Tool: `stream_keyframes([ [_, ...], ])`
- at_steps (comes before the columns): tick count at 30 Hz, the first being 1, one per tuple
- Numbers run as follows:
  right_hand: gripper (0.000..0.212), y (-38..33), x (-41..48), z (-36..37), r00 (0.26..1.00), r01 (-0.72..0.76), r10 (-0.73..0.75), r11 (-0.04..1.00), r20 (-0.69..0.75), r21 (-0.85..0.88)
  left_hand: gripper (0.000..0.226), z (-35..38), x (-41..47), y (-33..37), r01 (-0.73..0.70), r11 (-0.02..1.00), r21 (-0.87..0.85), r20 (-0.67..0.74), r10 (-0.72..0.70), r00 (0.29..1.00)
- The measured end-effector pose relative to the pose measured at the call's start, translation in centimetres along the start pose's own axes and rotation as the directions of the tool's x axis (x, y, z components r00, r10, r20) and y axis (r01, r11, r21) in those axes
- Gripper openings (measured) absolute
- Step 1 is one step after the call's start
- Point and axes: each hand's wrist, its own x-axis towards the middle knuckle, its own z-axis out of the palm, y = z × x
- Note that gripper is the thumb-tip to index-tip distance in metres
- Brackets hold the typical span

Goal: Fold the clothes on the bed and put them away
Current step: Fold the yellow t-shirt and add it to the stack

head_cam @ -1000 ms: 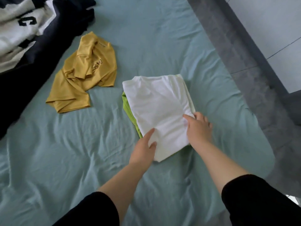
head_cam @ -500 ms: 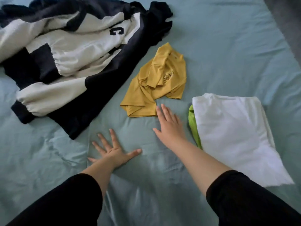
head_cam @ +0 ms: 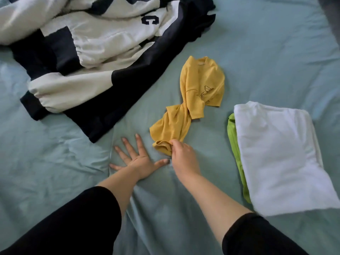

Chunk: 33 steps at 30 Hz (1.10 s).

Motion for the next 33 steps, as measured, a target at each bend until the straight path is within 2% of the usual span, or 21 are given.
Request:
stream_keyframes([
  [2,0.023,-0.6,-2.5,0.8,0.995,-0.09,0.089,0.995,0.037,0.046,0.109,0.2,-0.6,-0.9,-0.057,0.998,-0.019,-0.071,0.056,0.996],
  [4,0.023,-1.9,-5.2,1.3,0.976,-0.216,0.206,0.964,0.074,0.155,0.069,0.2,-2.0,-1.9,-0.161,0.977,-0.141,-0.226,0.127,0.966],
  [5,0.023,-2.9,-6.7,1.5,0.962,-0.271,0.254,0.933,0.102,0.234,0.049,0.3,-2.9,-2.5,-0.255,0.929,-0.27,-0.298,0.172,0.939],
  [6,0.023,-3.9,-8.2,1.6,0.948,-0.316,0.286,0.891,0.137,0.326,0.032,0.6,-4.1,-3.0,-0.354,0.836,-0.419,-0.344,0.215,0.914],
  [7,0.021,-5.1,-9.7,1.8,0.935,-0.353,0.302,0.834,0.184,0.425,0.021,1.1,-5.5,-3.5,-0.407,0.731,-0.547,-0.353,0.24,0.904],
  [8,0.02,-6.2,-11.2,1.9,0.923,-0.384,0.299,0.762,0.244,0.521,0.017,1.7,-7.1,-3.9,-0.393,0.657,-0.644,-0.313,0.243,0.918],
  [10,0.025,-7.8,-14.1,1.9,0.898,-0.435,0.252,0.641,0.362,0.633,0.036,3.0,-9.6,-4.8,-0.271,0.583,-0.766,-0.181,0.208,0.961],
  [11,0.027,-8.2,-15.6,2.0,0.882,-0.458,0.218,0.608,0.418,0.649,0.043,3.7,-10.3,-5.4,-0.222,0.587,-0.779,-0.151,0.168,0.974],
  [13,0.026,-8.1,-17.8,1.5,0.848,-0.505,0.217,0.609,0.484,0.612,0.04,4.2,-11.3,-6.9,-0.174,0.64,-0.748,-0.155,0.087,0.984],
  [15,0.024,-7.5,-18.5,0.5,0.848,-0.53,0.385,0.59,0.364,0.609,0.027,4.0,-12.2,-8.7,-0.15,0.656,-0.739,-0.163,0.042,0.986],
  [17,0.021,-6.8,-17.6,-0.5,0.798,-0.538,0.571,0.528,0.194,0.657,0.016,3.7,-13.2,-10.8,-0.146,0.654,-0.743,-0.16,0.038,0.986],
  [19,0.063,-6.9,-16.0,-0.9,0.767,-0.58,0.61,0.524,0.2,0.624,0.013,3.6,-14.1,-13.1,-0.149,0.672,-0.726,-0.162,0.043,0.986],
  [20,0.076,-7.2,-15.3,-0.4,0.759,-0.613,0.602,0.528,0.25,0.588,0.013,3.5,-14.4,-14.3,-0.146,0.683,-0.716,-0.162,0.041,0.986],
  [21,0.076,-7.6,-14.8,0.5,0.764,-0.624,0.577,0.55,0.288,0.554,0.013,3.5,-14.8,-15.5,-0.141,0.693,-0.707,-0.161,0.036,0.986],
  [23,0.043,-8.9,-14.5,2.6,0.785,-0.614,0.538,0.609,0.307,0.502,0.015,3.4,-15.2,-18.0,-0.132,0.703,-0.699,-0.181,0.004,0.983],
  [24,0.021,-9.4,-14.8,3.5,0.8,-0.594,0.538,0.645,0.266,0.482,0.016,3.2,-15.3,-19.4,-0.125,0.702,-0.701,-0.21,-0.035,0.977],
  [25,0.008,-9.8,-15.4,4.1,0.812,-0.573,0.544,0.67,0.212,0.473,0.019,2.9,-15.3,-20.8,-0.115,0.704,-0.701,-0.252,-0.094,0.963],
  [27,0.036,-9.3,-17.0,4.8,0.808,-0.565,0.574,0.696,0.13,0.443,0.026,2.0,-15.3,-24.0,-0.078,0.707,-0.703,-0.332,-0.228,0.915],
  [28,0.042,-8.9,-18.1,4.9,0.803,-0.569,0.584,0.695,0.116,0.439,0.029,1.7,-15.3,-25.5,-0.055,0.699,-0.713,-0.346,-0.283,0.895],
  [30,0.04,-8.3,-20.5,5.0,0.808,-0.575,0.574,0.714,0.138,0.4,0.032,1.2,-15.4,-27.7,0.008,0.695,-0.719,-0.318,-0.339,0.886],
  [33,0.02,-8.9,-23.2,5.8,0.817,-0.571,0.541,0.712,0.198,0.408,0.036,1.5,-15.3,-28.8,0.102,0.733,-0.672,-0.186,-0.3,0.936],
])
